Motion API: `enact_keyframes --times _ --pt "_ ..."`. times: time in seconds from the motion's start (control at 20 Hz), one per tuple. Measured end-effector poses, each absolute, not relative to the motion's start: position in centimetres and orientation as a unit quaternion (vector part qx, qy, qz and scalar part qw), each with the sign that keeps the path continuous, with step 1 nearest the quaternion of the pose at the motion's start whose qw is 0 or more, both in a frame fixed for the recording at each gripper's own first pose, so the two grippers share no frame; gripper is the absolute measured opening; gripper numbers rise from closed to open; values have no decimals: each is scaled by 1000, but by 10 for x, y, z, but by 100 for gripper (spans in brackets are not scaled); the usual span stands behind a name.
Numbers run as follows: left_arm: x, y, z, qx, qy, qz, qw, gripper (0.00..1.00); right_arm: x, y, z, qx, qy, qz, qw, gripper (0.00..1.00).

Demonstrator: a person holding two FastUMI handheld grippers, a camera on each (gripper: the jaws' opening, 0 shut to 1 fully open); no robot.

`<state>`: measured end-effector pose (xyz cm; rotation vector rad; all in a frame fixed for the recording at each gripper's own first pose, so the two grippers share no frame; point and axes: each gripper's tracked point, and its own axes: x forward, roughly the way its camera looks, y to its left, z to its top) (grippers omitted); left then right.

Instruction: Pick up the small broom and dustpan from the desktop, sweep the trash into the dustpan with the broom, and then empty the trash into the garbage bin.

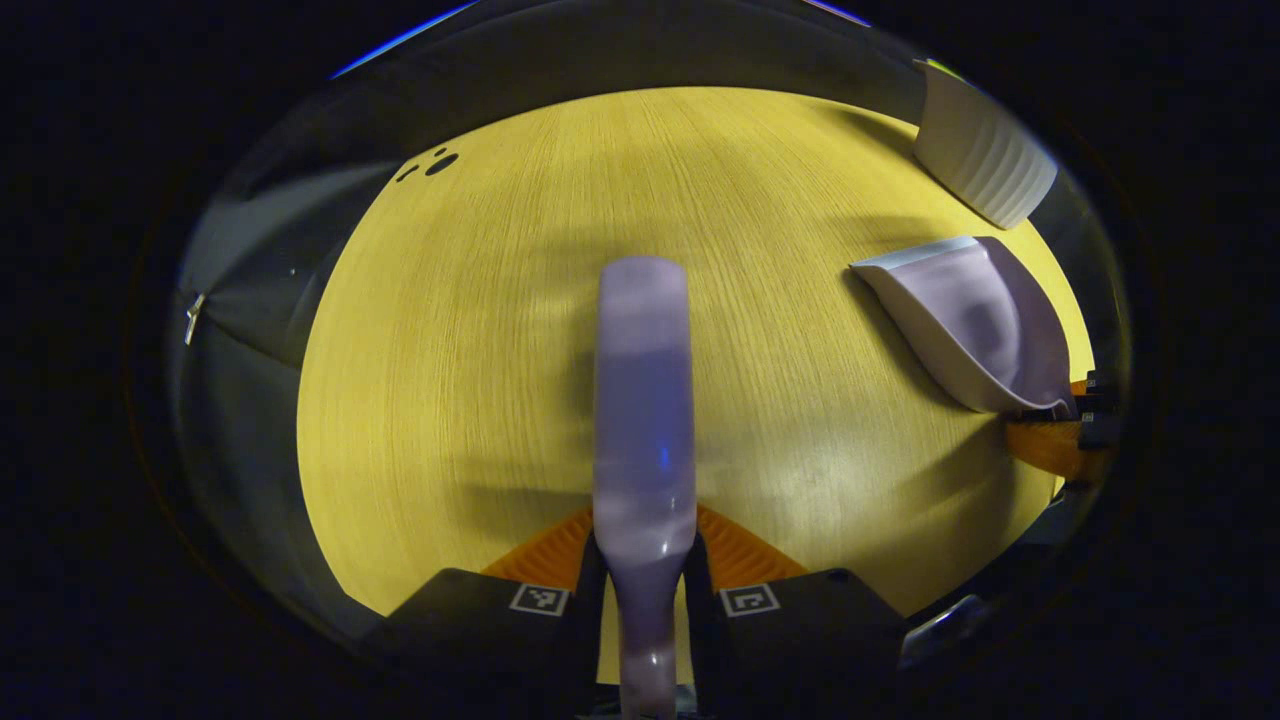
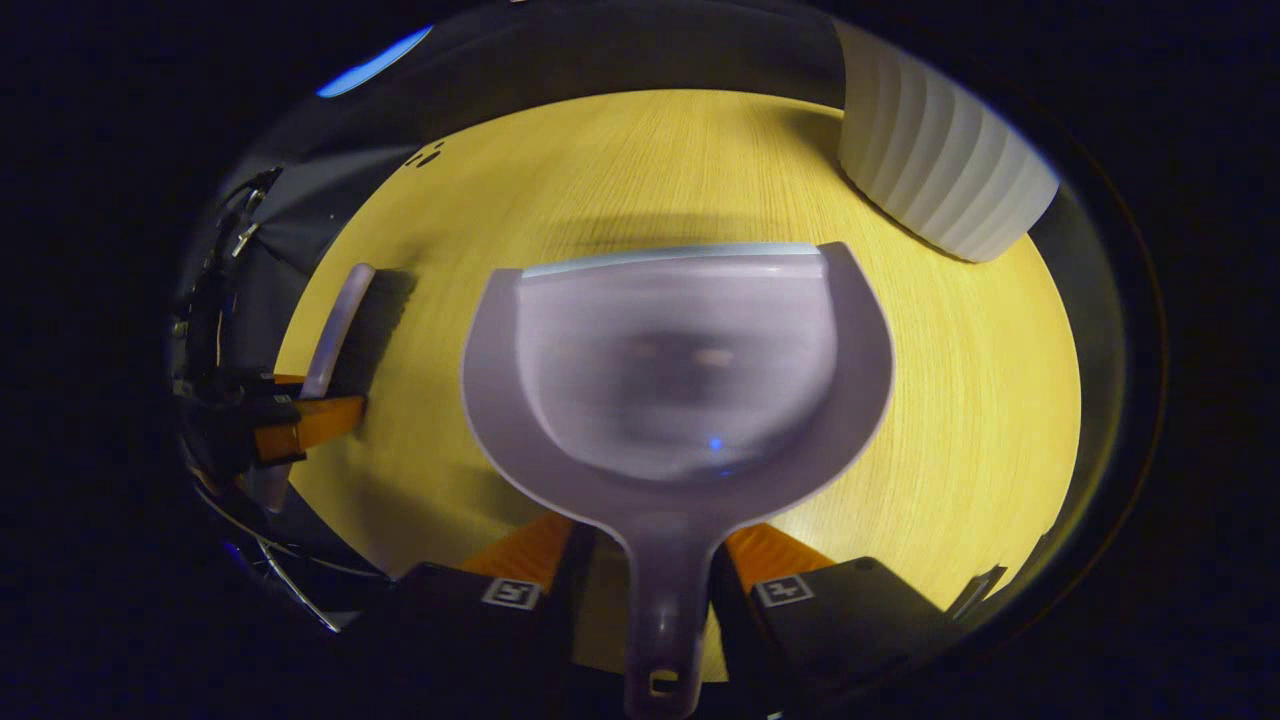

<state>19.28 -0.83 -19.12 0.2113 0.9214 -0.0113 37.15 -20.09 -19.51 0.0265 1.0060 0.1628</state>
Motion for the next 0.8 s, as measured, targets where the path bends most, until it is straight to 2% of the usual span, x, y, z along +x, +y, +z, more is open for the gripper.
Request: enact_keyframes --times 0.1,0.15,0.4,0.65,0.8 --pt "185 -9 -188 92 435 -9 896 80 371 -203 -188 16 469 72 880 100" --pt "182 -5 -181 96 424 -1 901 100 368 -204 -183 14 461 65 885 100" --pt "152 -11 -144 56 372 -17 926 98 350 -211 -141 23 409 40 911 99" --pt "111 -26 -75 -4 252 -45 967 98 320 -208 -78 26 329 24 944 99" --pt "78 -20 -17 -4 143 -51 988 98 307 -191 -28 22 256 35 966 99"
